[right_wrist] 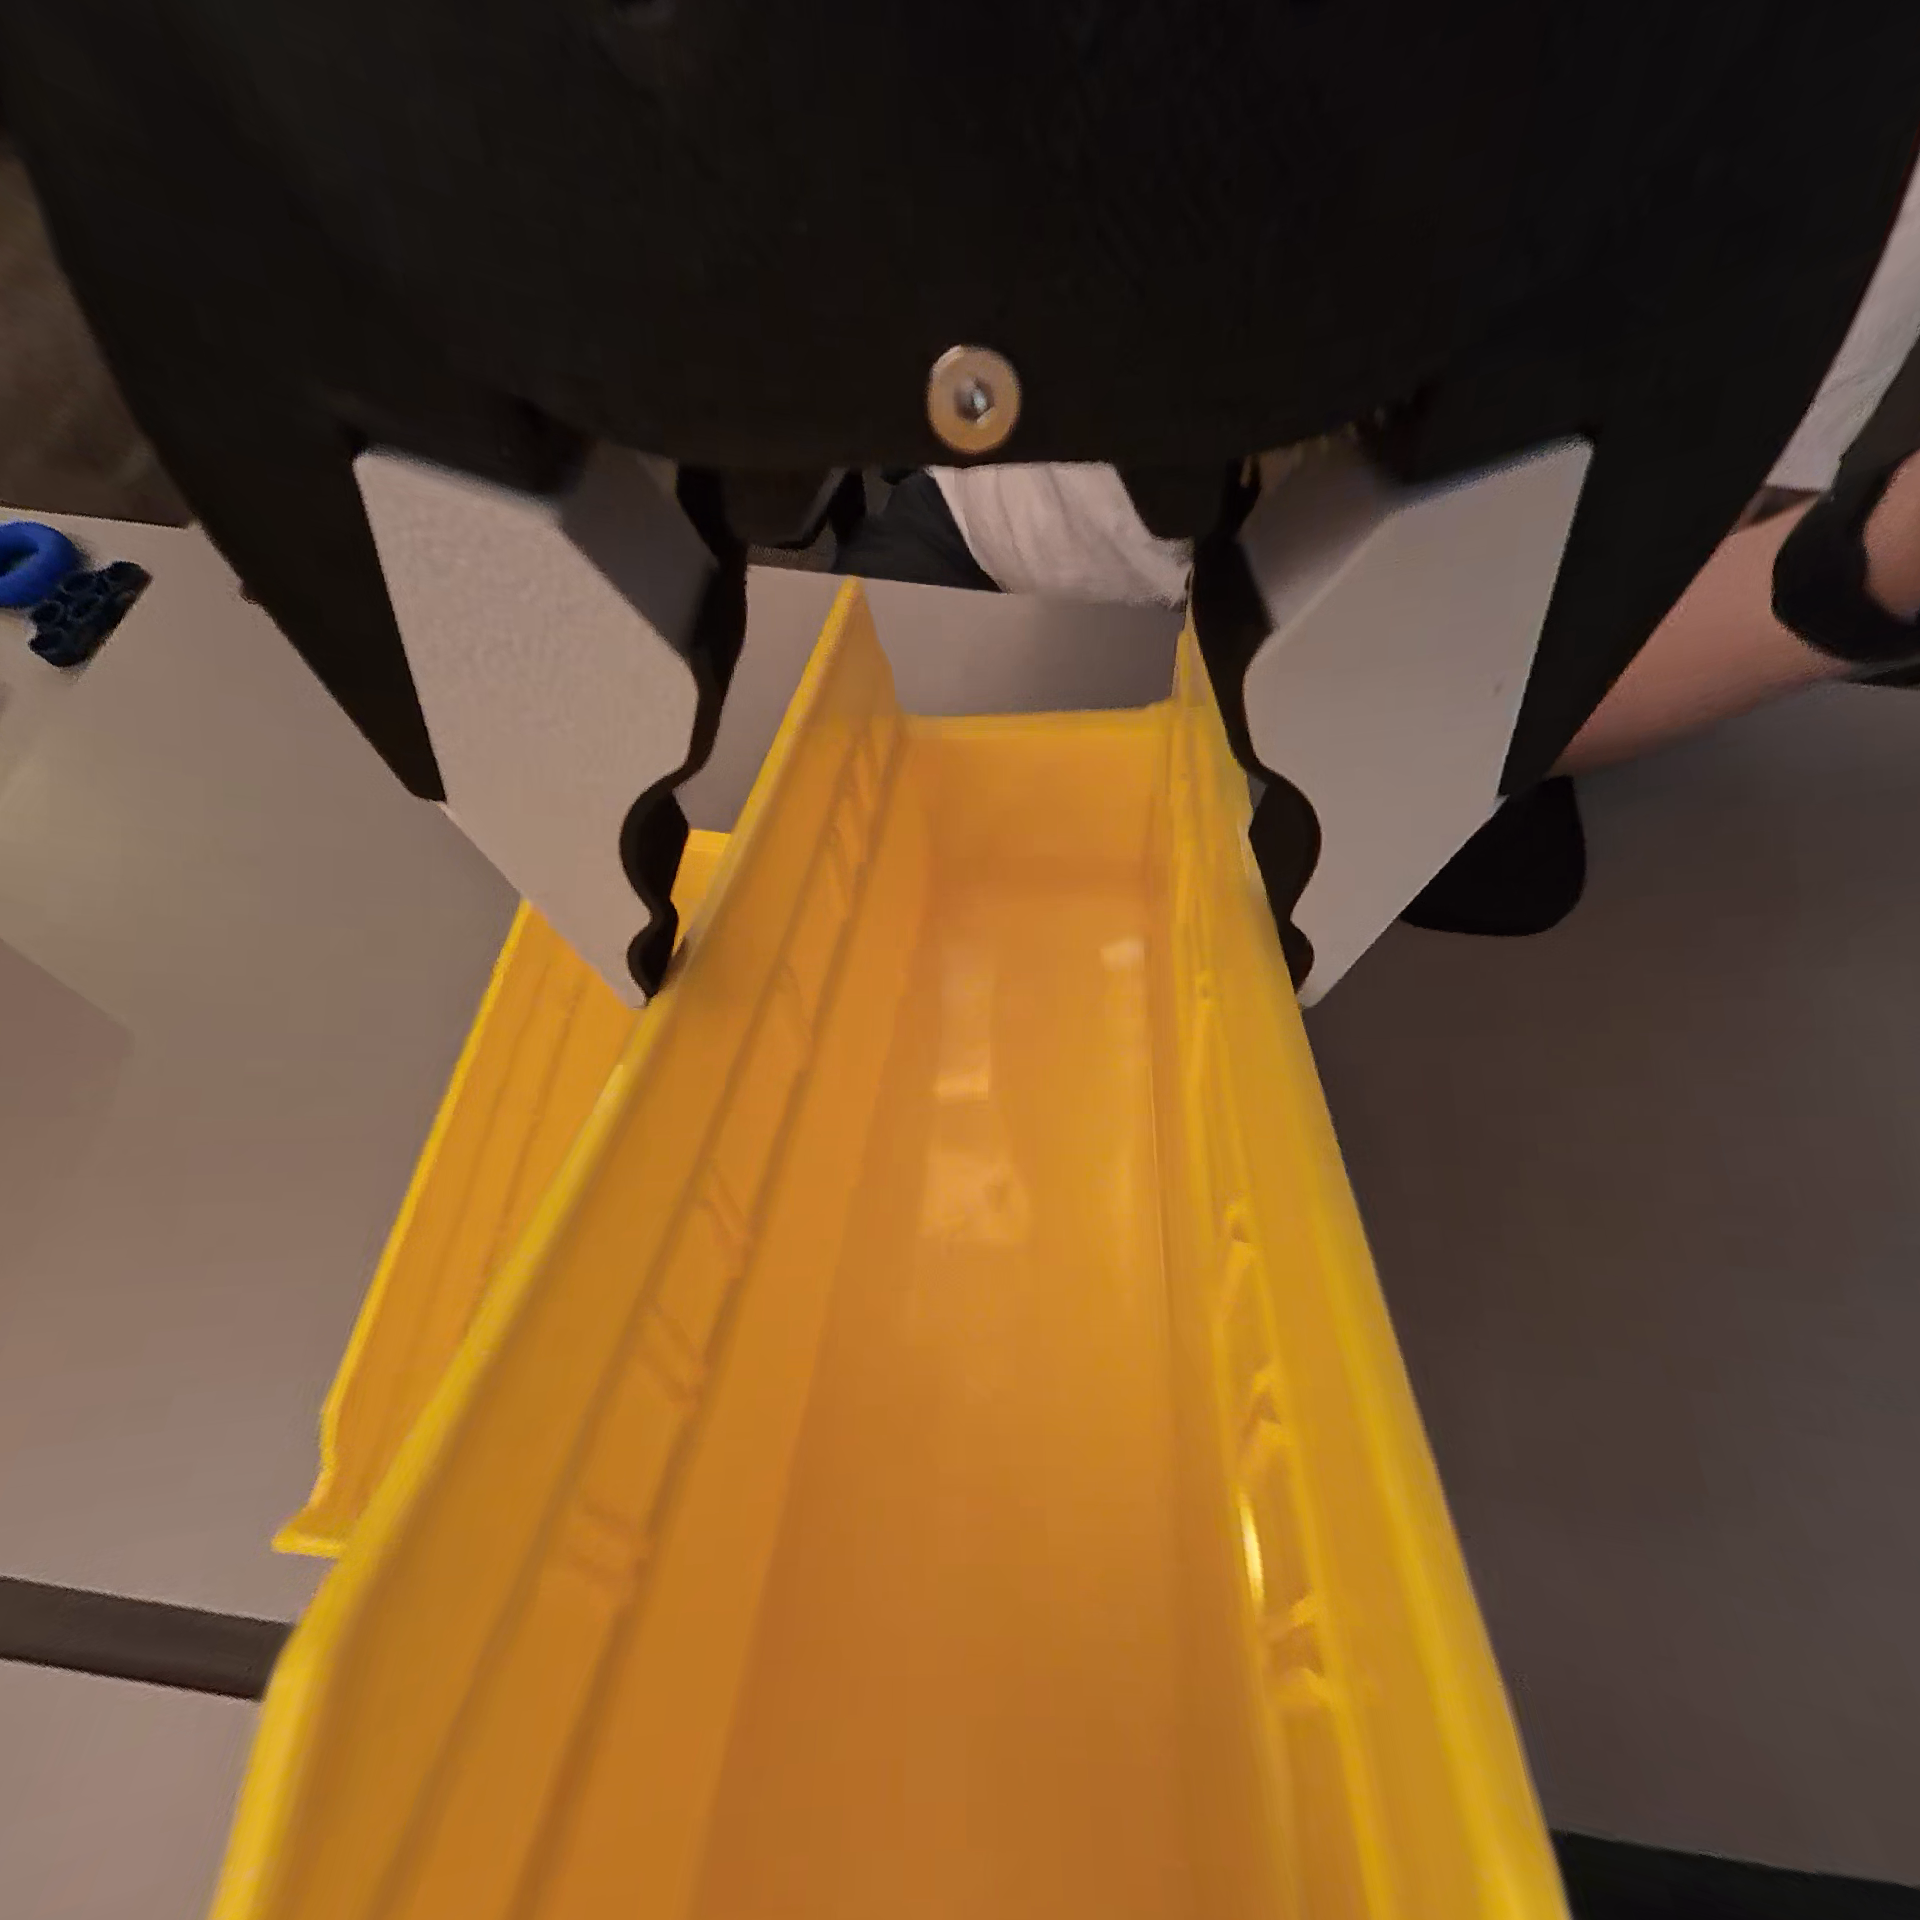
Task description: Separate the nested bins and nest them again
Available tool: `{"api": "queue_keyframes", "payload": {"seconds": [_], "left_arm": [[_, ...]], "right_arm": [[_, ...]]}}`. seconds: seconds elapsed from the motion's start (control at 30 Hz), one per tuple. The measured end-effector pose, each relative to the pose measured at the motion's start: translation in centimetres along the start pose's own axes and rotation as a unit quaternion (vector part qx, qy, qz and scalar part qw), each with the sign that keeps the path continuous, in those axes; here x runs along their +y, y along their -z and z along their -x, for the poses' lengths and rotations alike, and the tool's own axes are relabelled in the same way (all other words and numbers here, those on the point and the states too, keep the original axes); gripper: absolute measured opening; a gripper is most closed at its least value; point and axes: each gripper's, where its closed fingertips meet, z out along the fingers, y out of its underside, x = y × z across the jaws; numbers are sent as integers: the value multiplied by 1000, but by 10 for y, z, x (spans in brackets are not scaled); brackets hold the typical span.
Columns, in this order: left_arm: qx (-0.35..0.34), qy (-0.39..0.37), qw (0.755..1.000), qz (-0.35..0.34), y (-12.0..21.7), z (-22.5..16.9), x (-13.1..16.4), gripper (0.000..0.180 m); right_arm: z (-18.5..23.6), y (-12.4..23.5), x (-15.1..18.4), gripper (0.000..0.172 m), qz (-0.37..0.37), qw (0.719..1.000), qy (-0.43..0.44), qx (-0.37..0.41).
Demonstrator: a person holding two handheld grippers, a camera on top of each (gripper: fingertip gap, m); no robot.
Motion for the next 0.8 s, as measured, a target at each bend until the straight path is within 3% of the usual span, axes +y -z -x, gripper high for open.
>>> {"api": "queue_keyframes", "payload": {"seconds": [0.2, 0.37, 0.57, 0.8], "left_arm": [[-4, -2, 1000, 3, -1, 1, 1, 10], [-9, -1, 1000, 5, -2, 4, 2, 10], [-20, -8, 1000, 12, -5, 5, 4, 10], [-37, -24, 998, 38, -13, 7, 14, 10]], "right_arm": [[-77, 41, 16, 113, -14, 999, -26, 28], [-176, 40, 45, 113, 3, 995, -80, 66], [-266, -16, 79, 112, 49, 989, -95, 100], [-294, -111, 90, 111, 94, 989, -74, 89]]}}
